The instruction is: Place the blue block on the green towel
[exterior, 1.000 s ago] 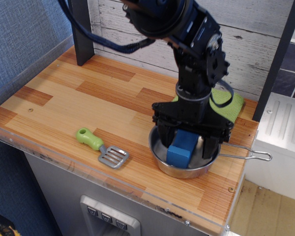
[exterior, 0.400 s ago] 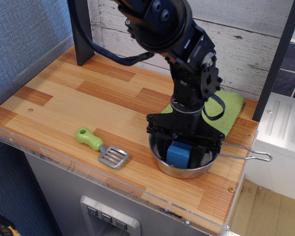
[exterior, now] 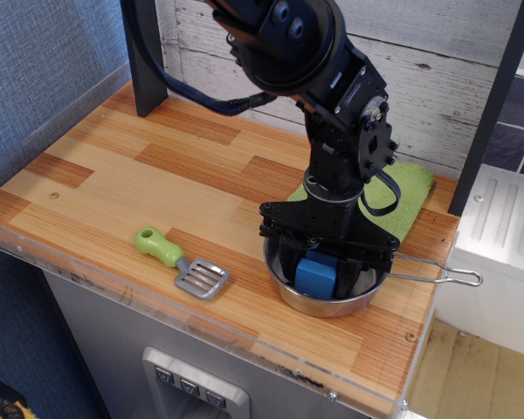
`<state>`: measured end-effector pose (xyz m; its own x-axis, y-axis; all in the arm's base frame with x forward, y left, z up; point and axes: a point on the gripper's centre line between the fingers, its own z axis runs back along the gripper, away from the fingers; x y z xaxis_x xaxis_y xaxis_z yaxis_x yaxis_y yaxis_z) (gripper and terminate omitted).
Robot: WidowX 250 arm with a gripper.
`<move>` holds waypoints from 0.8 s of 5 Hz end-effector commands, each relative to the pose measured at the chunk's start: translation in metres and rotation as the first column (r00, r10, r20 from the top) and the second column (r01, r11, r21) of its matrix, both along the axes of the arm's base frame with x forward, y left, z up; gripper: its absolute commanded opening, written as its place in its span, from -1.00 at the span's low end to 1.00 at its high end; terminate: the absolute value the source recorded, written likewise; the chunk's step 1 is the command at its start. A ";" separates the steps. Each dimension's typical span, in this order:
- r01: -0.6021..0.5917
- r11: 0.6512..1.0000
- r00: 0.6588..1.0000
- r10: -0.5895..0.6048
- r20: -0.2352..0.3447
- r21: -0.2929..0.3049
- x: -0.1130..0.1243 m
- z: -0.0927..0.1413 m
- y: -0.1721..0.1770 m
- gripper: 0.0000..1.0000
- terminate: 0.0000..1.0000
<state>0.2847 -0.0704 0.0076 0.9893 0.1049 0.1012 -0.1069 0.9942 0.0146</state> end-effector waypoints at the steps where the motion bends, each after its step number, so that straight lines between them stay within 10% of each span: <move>1: 0.016 0.996 0.994 -0.007 0.105 -0.083 0.007 0.047 -0.010 -1.00 -1.00; 4: -0.010 0.997 0.974 0.026 0.225 -0.070 0.029 0.111 -0.014 -1.00 -1.00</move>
<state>0.3126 -0.0877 0.1005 0.9570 0.1283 0.2601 -0.1167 0.9914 -0.0596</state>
